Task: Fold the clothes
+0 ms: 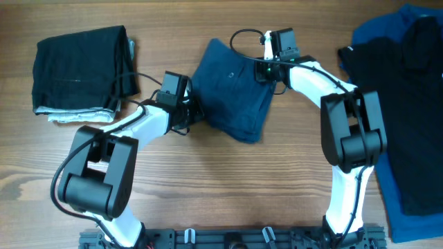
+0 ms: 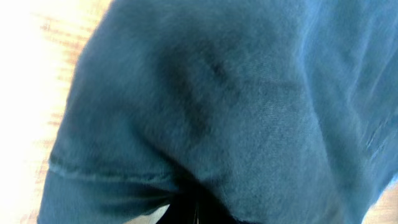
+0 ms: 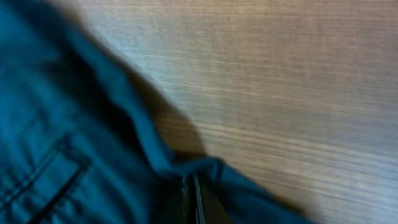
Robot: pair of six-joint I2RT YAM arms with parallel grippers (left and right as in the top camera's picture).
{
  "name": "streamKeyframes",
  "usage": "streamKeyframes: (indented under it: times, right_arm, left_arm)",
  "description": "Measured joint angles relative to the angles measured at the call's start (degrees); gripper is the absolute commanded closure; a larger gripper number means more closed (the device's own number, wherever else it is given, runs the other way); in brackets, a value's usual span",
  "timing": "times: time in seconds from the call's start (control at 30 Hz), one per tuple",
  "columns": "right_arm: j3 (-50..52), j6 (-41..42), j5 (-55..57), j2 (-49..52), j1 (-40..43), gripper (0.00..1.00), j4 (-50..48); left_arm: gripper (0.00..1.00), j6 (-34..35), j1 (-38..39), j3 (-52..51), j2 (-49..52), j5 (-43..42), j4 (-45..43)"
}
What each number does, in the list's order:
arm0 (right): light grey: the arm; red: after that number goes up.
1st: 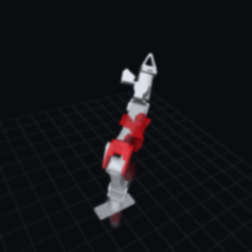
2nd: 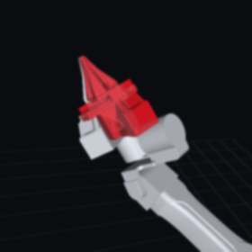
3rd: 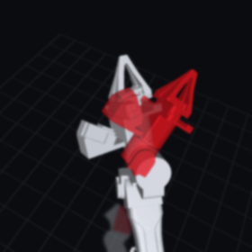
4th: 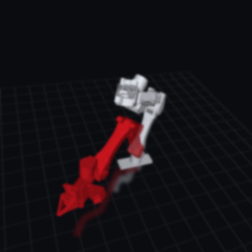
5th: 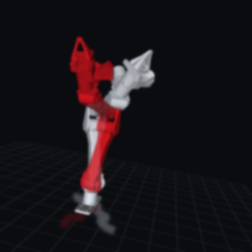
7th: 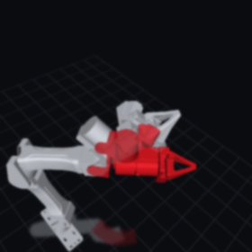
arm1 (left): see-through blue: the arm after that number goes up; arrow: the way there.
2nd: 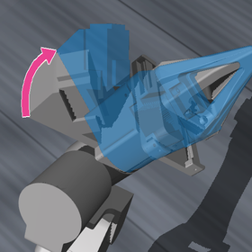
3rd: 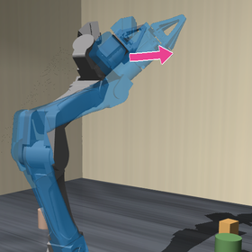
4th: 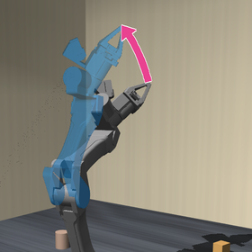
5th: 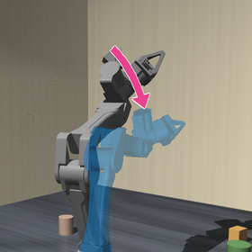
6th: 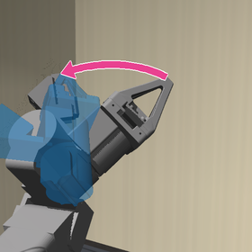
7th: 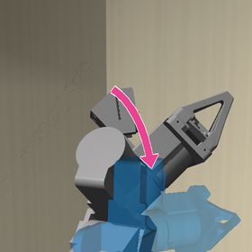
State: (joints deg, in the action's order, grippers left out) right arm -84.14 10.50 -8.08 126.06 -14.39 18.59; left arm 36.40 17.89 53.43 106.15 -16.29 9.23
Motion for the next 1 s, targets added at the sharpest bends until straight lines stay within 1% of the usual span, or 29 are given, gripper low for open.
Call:
streamKeyframes:
  times: [0.07, 0.1, 0.2, 0.3, 0.37, 0.43, 0.5, 0.6, 0.63, 0.67, 0.7, 0.73, 0.77, 0.8, 0.83, 0.9, 1.0]
  right_arm:
    - [-0.7, 0.98, -0.5, -1.07, 0.13, 0.96, 7.91]
    - [-1.01, 1.51, -2.43, -1.81, 0.24, 0.96, 14.69]
    - [-1.2, 1.95, -8.15, -2.47, 0.42, 0.96, 25.77]
    - [0.31, 2.32, -19.15, -1.86, 0.31, 0.96, 38.32]
    - [1.55, 2.34, -25.38, -0.57, -0.07, 0.96, 41.46]
    - [2.16, 2.75, -28.3, 0.02, -0.5, 0.96, 41.46]
    - [2.34, 4.2, -28.72, 0.04, -0.7, 0.96, 41.03]
    - [2.36, 7.04, -26.69, -0.66, -0.52, 0.96, 41.29]
    - [2.36, 7.93, -24.06, -1.55, -0.26, 0.95, 41.59]
    - [2.36, 8.61, -20.79, -2.62, 0.37, 0.92, 41.46]
    - [2.4, 9.03, -18.29, -3.56, 1.22, 0.86, 41.31]
    - [2.49, 9.49, -15.78, -4.74, 2.32, 0.68, 41.09]
    - [2.64, 10.21, -13.03, -6.43, 3.56, 0.34, 40.87]
    - [2.69, 10.95, -10.62, -8.46, 4.85, 0.07, 40.7]
    - [2.69, 11.87, -7.72, -11.78, 6.78, 0.01, 39.98]
    - [2.69, 12.24, -5.25, -15.78, 9.4, 0.0, 38.8]
    - [2.67, 12.44, -1.51, -18.95, 13.25, 0.01, 37.88]
  left_arm:
    - [0.95, -0.11, 0.02, -0.04, 0.74, 1.9, -3.78]
    - [0.94, -0.39, 0.11, -0.15, 1.16, 3.93, -6.4]
    - [0.94, -1.44, 0.11, -0.5, 2.43, 11.82, -13.7]
    - [0.95, -1.81, -0.37, -0.96, 3.56, 17.16, -21.33]
    - [0.96, -2.03, -0.42, -1.09, 3.69, 18.34, -26.05]
    - [0.91, -3.15, -0.52, -1.05, 3.69, 18.82, -28.83]
    - [0.86, -5.35, -0.98, -0.68, 3.58, 19.28, -27.69]
    - [0.78, -9.77, -1.79, 0.37, 0.17, 19.78, -20.09]
    - [0.77, -10.51, -1.95, 1.09, -2.32, 19.91, -15.76]
    - [0.78, -10.86, -2.05, 2.19, -6.78, 19.93, -9.75]
    - [0.79, -10.8, -2.1, 2.91, -9.57, 19.87, -7.19]
    - [0.82, -10.23, -2.1, 4.15, -13.79, 19.02, -2.4]
    - [0.85, -9.31, -2.12, 4.79, -17.75, 17.22, 1.46]
    - [0.87, -8.33, -2.12, 5.03, -20.87, 15.61, 3.48]
    - [0.9, -7.13, -2.1, 5.49, -23.82, 12.17, 6.34]
    - [0.92, -5.62, -1.7, 5.77, -25.18, 7.43, 7.74]
    - [0.94, -4.37, 0.85, 5.79, -22.08, 3.02, 8.35]
